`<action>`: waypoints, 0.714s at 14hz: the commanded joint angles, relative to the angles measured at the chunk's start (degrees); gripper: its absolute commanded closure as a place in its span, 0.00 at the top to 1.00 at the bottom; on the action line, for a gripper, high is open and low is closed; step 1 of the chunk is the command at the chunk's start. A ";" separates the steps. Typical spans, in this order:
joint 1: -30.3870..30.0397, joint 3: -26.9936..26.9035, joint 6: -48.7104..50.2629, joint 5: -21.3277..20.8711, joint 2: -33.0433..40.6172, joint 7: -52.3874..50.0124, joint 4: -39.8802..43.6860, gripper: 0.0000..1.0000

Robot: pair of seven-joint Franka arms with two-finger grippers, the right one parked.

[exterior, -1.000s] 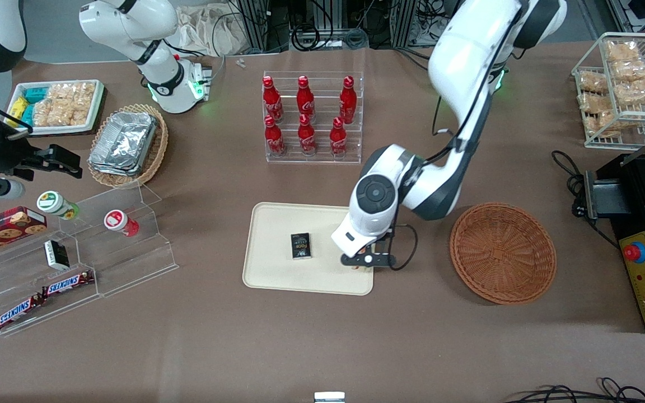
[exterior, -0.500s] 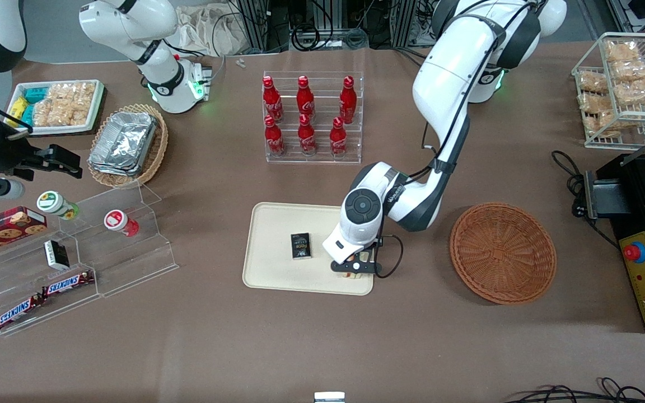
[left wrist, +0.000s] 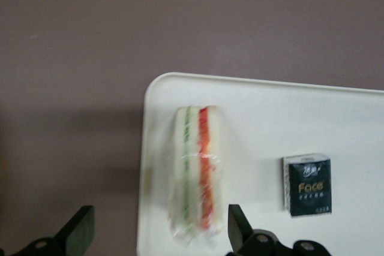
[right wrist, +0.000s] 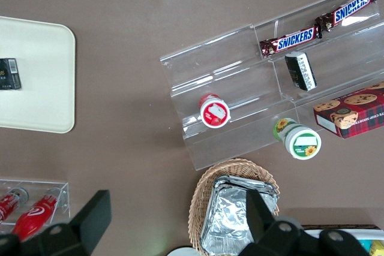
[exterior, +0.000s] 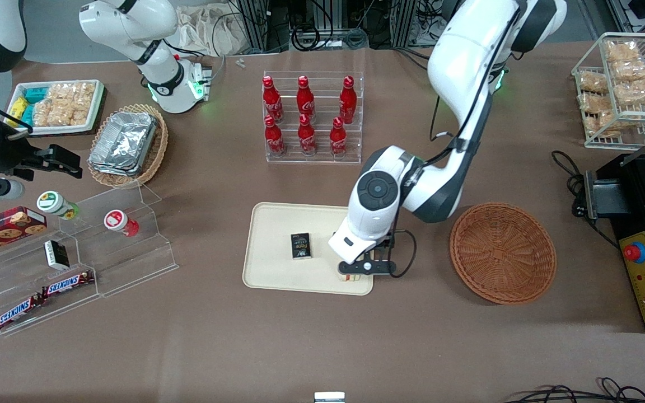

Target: Place sandwich from basket to tray

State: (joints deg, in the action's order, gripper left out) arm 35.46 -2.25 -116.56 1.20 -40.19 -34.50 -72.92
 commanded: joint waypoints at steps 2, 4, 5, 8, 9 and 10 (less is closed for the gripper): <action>-4.86 0.31 8.45 -0.68 13.52 1.71 -7.73 1.00; -7.41 0.32 8.45 -0.76 21.78 5.29 -15.37 1.00; -9.77 0.32 8.62 -0.33 26.00 9.67 -19.24 1.00; -16.28 0.32 9.06 0.03 34.80 21.02 -27.08 1.00; -18.74 0.23 10.11 0.46 36.31 24.62 -27.71 1.00; -21.72 0.23 12.03 1.68 36.93 29.62 -27.72 1.00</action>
State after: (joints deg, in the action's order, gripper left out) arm 18.29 -2.82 -105.97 1.38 -7.49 -12.07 -96.45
